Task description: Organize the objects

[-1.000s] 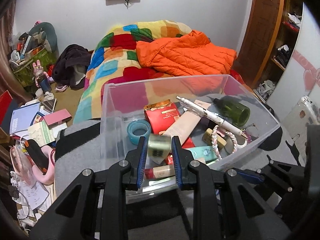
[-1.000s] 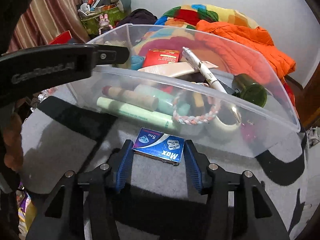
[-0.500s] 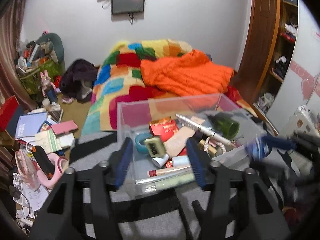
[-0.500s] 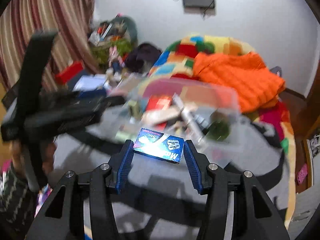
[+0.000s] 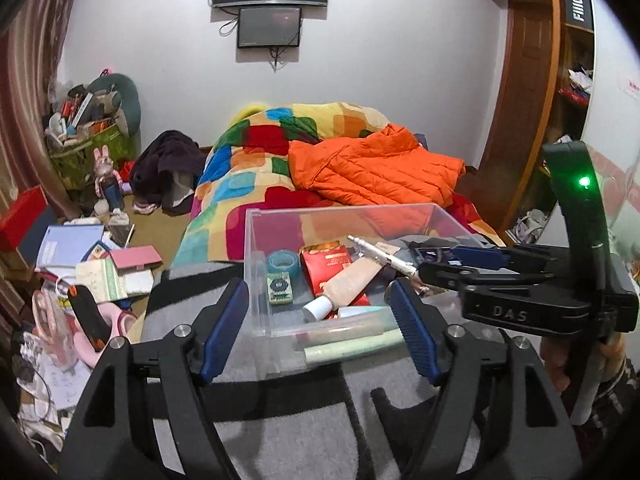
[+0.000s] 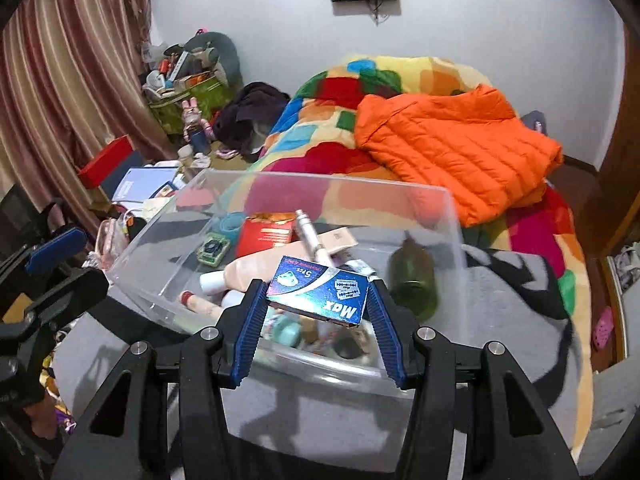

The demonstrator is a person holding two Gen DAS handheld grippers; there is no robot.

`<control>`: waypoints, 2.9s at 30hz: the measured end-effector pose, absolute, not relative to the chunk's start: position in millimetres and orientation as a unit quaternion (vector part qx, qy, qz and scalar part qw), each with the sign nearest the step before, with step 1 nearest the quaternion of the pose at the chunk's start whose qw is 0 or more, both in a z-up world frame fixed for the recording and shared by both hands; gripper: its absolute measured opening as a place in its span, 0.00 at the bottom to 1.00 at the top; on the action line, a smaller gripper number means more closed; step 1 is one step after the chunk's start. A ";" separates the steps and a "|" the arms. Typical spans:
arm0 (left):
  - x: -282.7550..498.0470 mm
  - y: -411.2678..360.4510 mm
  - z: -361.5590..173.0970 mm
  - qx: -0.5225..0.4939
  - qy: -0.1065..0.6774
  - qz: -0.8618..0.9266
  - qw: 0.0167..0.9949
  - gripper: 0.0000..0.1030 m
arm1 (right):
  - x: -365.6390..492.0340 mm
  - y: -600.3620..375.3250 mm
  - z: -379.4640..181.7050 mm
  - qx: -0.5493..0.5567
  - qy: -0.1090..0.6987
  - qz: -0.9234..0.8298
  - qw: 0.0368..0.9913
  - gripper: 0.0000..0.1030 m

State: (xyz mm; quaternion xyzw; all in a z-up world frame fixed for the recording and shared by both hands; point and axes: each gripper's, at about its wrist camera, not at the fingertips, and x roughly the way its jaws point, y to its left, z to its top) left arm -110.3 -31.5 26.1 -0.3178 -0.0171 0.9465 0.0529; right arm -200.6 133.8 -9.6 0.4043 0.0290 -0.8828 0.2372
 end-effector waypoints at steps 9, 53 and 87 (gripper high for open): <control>-103.0 -34.7 10.2 -0.332 -0.040 0.941 0.050 0.72 | -183.1 112.0 -9.2 0.376 0.085 -0.886 0.258 0.59; -53.5 1.1 24.8 -0.271 -0.022 0.961 0.044 0.94 | -96.0 187.7 24.2 0.296 0.024 -0.918 0.262 0.80; -52.6 1.2 23.7 -0.281 -0.029 0.957 0.057 0.98 | -93.7 187.3 21.7 0.301 0.025 -0.916 0.265 0.80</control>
